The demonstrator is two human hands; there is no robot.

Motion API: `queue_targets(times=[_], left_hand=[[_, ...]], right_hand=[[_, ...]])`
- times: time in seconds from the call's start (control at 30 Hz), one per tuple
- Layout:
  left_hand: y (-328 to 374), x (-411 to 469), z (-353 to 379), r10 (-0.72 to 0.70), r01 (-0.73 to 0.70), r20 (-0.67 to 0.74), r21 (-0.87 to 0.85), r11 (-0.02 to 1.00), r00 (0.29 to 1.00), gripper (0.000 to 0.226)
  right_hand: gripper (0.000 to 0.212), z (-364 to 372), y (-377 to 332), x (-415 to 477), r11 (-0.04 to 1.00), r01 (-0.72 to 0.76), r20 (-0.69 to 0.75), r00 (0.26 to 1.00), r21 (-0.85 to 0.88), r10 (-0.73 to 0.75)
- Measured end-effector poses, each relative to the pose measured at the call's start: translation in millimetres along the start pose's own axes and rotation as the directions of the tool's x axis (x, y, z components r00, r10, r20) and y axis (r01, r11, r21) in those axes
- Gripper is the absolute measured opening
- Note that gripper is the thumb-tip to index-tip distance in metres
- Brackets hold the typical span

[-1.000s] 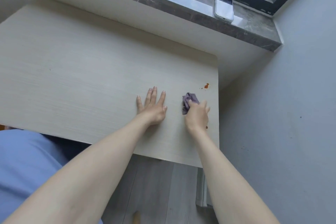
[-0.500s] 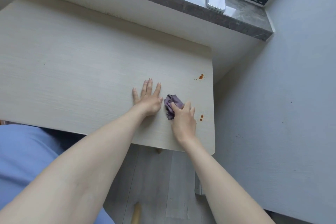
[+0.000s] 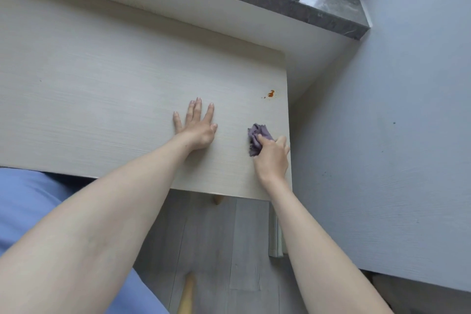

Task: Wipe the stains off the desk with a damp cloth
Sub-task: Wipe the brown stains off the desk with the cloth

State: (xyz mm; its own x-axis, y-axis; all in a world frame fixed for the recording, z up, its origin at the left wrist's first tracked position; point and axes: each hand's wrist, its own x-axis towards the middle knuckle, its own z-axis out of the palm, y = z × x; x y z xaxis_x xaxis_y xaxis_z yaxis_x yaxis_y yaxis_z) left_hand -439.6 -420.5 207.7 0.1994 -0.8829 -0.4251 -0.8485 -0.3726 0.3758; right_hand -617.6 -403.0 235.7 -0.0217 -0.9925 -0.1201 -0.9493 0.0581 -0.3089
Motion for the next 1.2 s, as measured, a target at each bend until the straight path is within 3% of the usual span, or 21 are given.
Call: queue_targets(times=[0.1, 0.23, 0.43, 0.6, 0.73, 0.93, 1.1, 1.2], left_hand=[[1.1, -2.3, 1.0, -0.005, 0.005, -0.010, 0.010, 1.000, 1.000, 0.058], [1.1, -1.0, 0.4, -0.003, 0.004, -0.009, 0.008, 1.000, 1.000, 0.058], [0.2, -2.5, -0.9, 0.002, -0.002, -0.002, 0.012, 1.000, 1.000, 0.059], [2.0, -1.7, -1.4, -0.001, 0.001, -0.002, 0.013, 1.000, 1.000, 0.058], [2.3, -2.1, -1.5, -0.004, 0.004, 0.014, 0.020, 1.000, 1.000, 0.059], [2.4, -1.7, -1.8, 0.007, -0.007, 0.026, -0.024, 1.000, 1.000, 0.059], [1.9, -2.0, -2.9, 0.020, -0.019, 0.017, -0.040, 0.999, 1.000, 0.058], [1.8, -3.1, -3.5, 0.025, -0.024, 0.022, -0.038, 0.999, 0.999, 0.058]], right_hand=[[0.033, 2.7, -11.9, -8.8, 0.995, -0.023, 0.009, 1.000, -0.098, 0.024], [0.045, 12.2, -14.3, -35.7, 0.976, 0.163, 0.064, 0.986, -0.145, -0.155], [0.036, 4.8, -10.0, -14.6, 0.998, -0.026, 0.018, 0.999, -0.065, 0.027], [0.047, 6.8, -2.8, -40.5, 0.986, 0.108, 0.070, 0.993, -0.126, -0.100], [0.039, 5.5, -9.0, -25.8, 0.998, 0.005, 0.054, 0.999, -0.065, -0.001], [0.043, 4.6, -29.1, -44.0, 0.988, -0.040, 0.069, 0.996, -0.151, 0.051], [0.059, 14.5, -31.2, -89.2, 0.977, 0.121, 0.122, 0.987, -0.178, -0.100], [0.051, 7.6, -18.1, -67.6, 0.995, -0.013, 0.111, 0.993, -0.097, 0.023]])
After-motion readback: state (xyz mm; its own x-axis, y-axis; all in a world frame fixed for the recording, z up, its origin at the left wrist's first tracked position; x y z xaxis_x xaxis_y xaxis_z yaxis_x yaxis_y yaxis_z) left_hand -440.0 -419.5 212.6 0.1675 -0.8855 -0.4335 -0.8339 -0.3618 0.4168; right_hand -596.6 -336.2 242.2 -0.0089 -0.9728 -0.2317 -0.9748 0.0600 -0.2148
